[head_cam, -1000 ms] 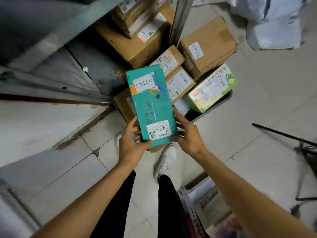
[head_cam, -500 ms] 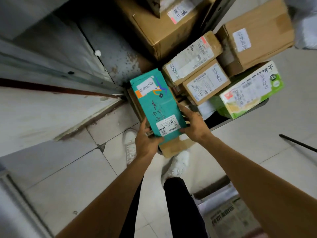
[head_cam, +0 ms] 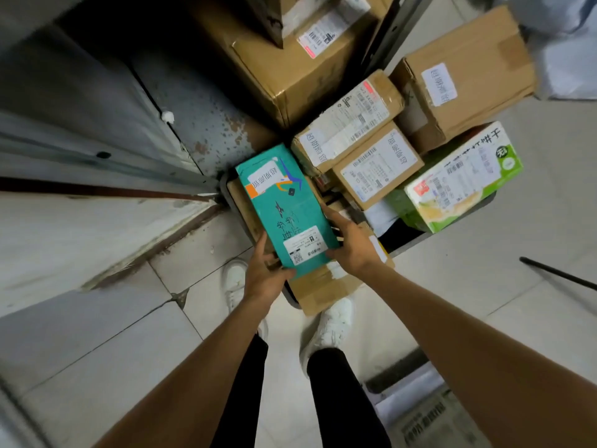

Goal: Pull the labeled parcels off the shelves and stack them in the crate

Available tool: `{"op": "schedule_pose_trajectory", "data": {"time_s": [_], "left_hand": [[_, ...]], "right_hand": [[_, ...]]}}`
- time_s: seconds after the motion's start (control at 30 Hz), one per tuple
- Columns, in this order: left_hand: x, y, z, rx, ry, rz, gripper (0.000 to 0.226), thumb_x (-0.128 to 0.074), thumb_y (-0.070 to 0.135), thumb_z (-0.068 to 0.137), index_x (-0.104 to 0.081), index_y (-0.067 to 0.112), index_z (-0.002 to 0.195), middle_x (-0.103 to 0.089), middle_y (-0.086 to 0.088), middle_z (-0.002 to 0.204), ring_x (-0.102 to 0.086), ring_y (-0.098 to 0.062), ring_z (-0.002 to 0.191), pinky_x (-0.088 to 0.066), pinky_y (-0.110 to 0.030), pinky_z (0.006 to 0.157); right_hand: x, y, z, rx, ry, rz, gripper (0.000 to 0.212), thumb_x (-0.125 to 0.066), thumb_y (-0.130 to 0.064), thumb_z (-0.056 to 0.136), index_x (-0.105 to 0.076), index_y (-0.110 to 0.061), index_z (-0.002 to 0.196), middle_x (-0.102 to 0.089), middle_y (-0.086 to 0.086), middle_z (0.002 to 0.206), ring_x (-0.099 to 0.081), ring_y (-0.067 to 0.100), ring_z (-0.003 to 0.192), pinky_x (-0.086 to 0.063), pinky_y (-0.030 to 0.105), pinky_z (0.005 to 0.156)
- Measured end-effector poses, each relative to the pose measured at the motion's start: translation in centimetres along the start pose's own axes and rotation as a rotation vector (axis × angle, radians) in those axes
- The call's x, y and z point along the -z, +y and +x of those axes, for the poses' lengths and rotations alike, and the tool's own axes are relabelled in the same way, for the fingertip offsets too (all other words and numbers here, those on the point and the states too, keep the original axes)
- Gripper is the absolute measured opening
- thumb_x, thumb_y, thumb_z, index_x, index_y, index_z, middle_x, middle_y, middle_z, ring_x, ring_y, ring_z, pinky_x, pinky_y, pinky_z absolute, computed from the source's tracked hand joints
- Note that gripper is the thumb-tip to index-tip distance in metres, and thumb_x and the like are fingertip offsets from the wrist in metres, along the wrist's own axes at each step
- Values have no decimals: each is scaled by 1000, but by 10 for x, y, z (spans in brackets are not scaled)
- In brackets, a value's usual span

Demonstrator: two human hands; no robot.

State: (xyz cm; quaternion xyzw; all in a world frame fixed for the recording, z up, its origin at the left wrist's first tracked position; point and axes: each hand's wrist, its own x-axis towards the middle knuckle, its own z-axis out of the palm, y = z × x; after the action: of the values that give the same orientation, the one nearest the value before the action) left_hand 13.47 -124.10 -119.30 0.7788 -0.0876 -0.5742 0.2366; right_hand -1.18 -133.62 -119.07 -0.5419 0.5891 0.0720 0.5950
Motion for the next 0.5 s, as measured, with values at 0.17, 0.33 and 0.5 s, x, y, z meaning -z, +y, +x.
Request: {"op": "schedule_pose_trajectory", "data": {"time_s": [0.17, 0.33, 0.5], "left_hand": [[18, 25, -19, -47, 18, 217, 93, -80, 2, 73, -33, 26, 149, -65, 1, 114, -62, -14, 104, -47, -5, 66], [30, 72, -53, -87, 0, 453, 70, -84, 15, 69, -56, 21, 132, -63, -3, 125, -61, -18, 112, -49, -30, 97], [32, 147, -116, -286, -120, 784, 57, -87, 22, 65, -65, 21, 117, -64, 1, 121, -61, -17, 108, -49, -32, 96]], "right_hand": [[8, -16, -23, -16, 37, -156, 86, -69, -4, 84, -22, -19, 154, -42, 4, 149, -43, 25, 136, -43, 38, 103], [32, -52, -69, -8, -48, -440, 81, -77, -16, 81, -32, -13, 148, -49, 8, 143, -48, 26, 129, -40, 31, 103], [80, -111, -145, 56, -103, -692, 57, -73, -27, 84, -50, -8, 133, -55, 10, 133, -52, 26, 121, -46, 33, 98]]}}
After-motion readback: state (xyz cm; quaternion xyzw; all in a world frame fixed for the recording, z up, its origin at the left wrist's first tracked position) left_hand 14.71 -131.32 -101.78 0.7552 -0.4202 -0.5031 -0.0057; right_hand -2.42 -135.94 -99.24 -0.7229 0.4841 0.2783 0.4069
